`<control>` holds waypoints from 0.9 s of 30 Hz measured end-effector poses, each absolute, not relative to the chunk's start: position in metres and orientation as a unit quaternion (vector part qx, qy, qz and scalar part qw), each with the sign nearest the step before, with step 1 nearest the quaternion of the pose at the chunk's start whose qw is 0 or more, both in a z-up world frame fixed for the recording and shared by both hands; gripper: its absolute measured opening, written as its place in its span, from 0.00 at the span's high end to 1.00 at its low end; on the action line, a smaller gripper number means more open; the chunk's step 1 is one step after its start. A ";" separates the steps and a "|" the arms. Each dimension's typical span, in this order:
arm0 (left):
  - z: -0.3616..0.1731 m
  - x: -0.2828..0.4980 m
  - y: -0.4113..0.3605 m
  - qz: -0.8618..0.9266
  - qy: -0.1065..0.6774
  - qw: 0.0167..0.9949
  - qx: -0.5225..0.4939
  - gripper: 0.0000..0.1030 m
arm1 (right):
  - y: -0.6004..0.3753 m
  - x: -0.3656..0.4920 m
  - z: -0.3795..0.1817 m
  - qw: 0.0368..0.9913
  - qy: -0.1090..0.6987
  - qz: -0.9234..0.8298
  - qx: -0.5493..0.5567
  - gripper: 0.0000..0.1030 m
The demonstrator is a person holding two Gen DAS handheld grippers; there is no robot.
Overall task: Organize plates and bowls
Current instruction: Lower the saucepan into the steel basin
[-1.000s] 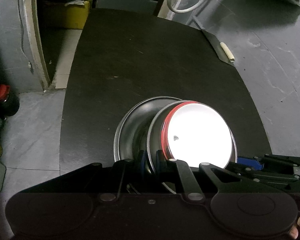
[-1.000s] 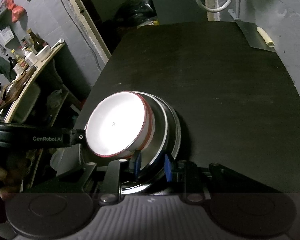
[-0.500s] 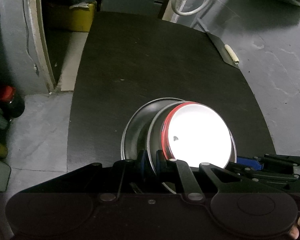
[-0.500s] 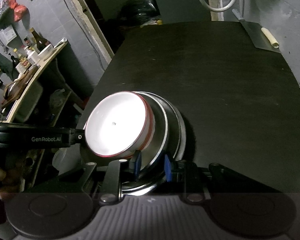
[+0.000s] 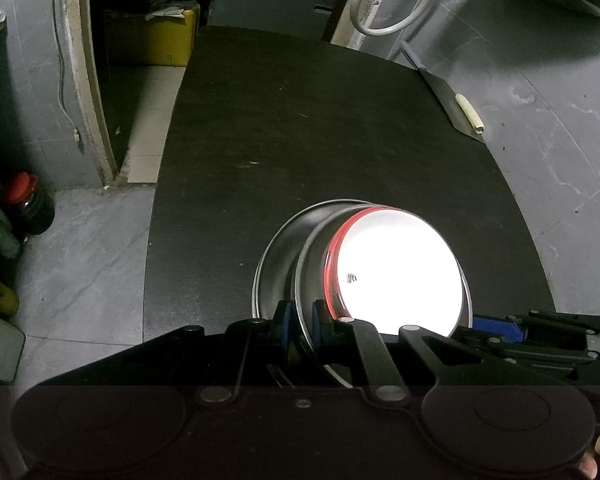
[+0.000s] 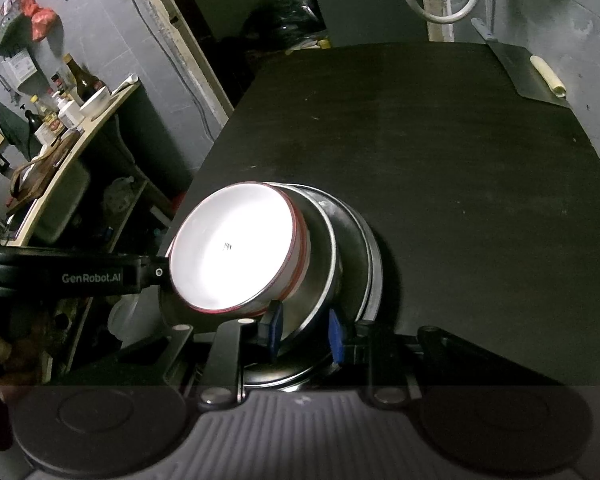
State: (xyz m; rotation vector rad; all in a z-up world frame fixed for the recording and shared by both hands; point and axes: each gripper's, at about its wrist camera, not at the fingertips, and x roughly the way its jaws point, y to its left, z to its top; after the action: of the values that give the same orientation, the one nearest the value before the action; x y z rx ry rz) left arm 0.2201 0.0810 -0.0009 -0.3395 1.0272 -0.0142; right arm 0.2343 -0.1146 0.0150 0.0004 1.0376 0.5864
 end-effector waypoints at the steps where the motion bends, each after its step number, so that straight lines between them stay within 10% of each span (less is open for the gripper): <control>1: -0.001 0.220 0.081 -0.007 0.489 0.857 -0.162 0.90 | -0.115 0.234 0.015 0.828 0.489 0.276 0.000 0.73; 27: 0.000 0.222 0.079 -0.004 0.494 0.856 -0.153 0.88 | -0.112 0.231 0.019 0.832 0.488 0.265 0.000 0.72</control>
State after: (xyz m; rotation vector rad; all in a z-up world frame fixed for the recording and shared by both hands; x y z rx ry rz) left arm 0.2218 0.0785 -0.0004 -0.3210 1.0394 -0.0078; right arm 0.2311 -0.1124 0.0186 -0.0001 1.0350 0.5618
